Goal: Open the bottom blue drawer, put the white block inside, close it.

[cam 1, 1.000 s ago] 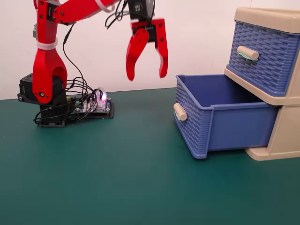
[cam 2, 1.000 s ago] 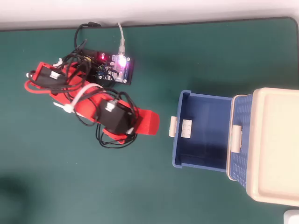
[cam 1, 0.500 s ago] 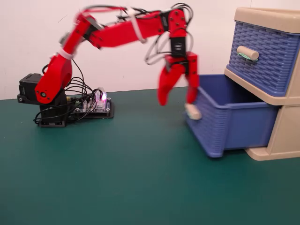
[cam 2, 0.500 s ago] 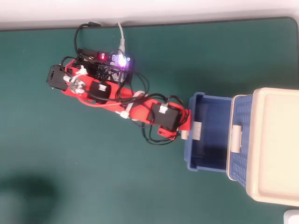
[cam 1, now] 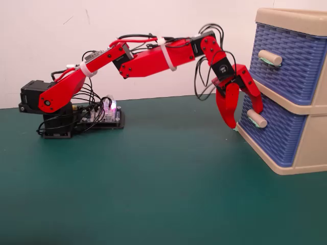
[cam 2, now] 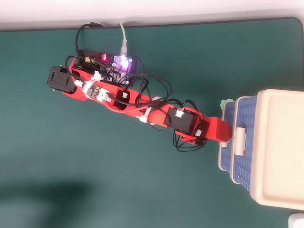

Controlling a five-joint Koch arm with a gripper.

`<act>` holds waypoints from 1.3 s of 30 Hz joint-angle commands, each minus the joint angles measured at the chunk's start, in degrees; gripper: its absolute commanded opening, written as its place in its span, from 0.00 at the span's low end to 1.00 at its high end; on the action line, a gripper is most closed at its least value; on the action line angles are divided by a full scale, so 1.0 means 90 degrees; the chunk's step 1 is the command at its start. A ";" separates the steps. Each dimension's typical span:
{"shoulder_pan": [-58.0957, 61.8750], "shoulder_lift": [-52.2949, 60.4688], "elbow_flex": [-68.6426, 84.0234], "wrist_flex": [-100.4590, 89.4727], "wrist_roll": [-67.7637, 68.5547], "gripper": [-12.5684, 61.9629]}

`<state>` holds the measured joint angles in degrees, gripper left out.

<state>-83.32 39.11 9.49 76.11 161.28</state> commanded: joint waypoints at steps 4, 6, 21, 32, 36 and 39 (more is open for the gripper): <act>-0.0107 0.0420 -0.0254 -0.0576 0.0127 0.63; -0.0059 0.1113 -0.0225 0.0811 0.0156 0.63; 0.3037 0.7891 0.6094 0.4189 -0.1797 0.63; 0.8418 1.0312 1.1865 0.2520 -0.7725 0.63; 0.9131 1.0508 1.3633 0.2012 -0.8877 0.63; 0.9141 1.0635 1.4736 0.1475 -0.8906 0.63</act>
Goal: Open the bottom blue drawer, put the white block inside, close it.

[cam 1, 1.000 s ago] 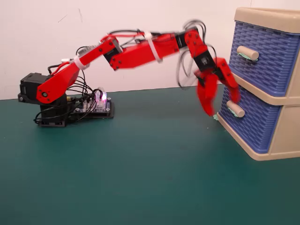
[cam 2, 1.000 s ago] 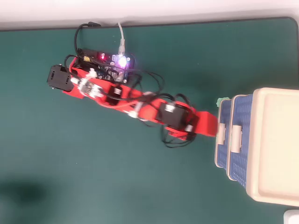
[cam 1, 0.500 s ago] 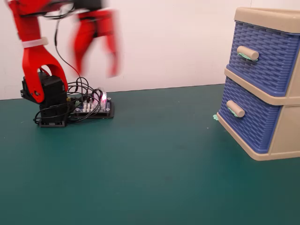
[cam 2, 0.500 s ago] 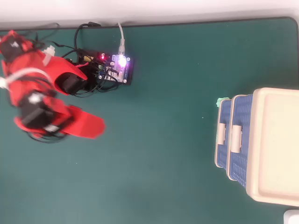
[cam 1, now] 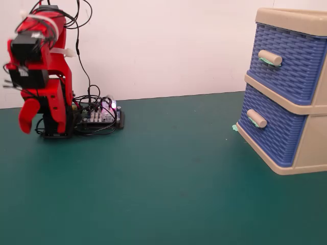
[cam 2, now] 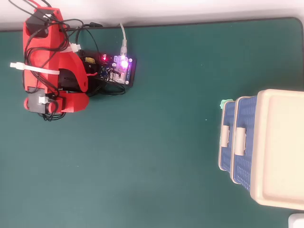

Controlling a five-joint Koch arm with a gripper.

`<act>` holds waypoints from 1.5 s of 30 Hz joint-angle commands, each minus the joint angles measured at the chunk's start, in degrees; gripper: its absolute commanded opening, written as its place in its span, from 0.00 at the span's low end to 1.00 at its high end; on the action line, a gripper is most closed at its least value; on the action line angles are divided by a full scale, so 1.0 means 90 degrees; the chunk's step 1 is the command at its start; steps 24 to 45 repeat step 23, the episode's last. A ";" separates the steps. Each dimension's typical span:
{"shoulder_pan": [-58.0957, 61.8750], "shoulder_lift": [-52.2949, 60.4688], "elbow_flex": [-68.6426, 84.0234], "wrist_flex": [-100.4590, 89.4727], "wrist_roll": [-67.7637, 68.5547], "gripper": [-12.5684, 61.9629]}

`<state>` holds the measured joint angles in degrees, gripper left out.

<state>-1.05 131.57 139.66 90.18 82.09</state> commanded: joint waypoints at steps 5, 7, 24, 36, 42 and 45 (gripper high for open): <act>-0.0010 0.0361 0.0479 0.0439 -0.0137 0.63; -0.0010 0.0361 0.0459 0.0400 -0.0146 0.63; -0.0059 0.0352 0.0449 0.0410 -0.0137 0.63; -0.0059 0.0352 0.0449 0.0410 -0.0137 0.63; -0.0059 0.0352 0.0449 0.0410 -0.0137 0.63; -0.0059 0.0352 0.0449 0.0410 -0.0137 0.63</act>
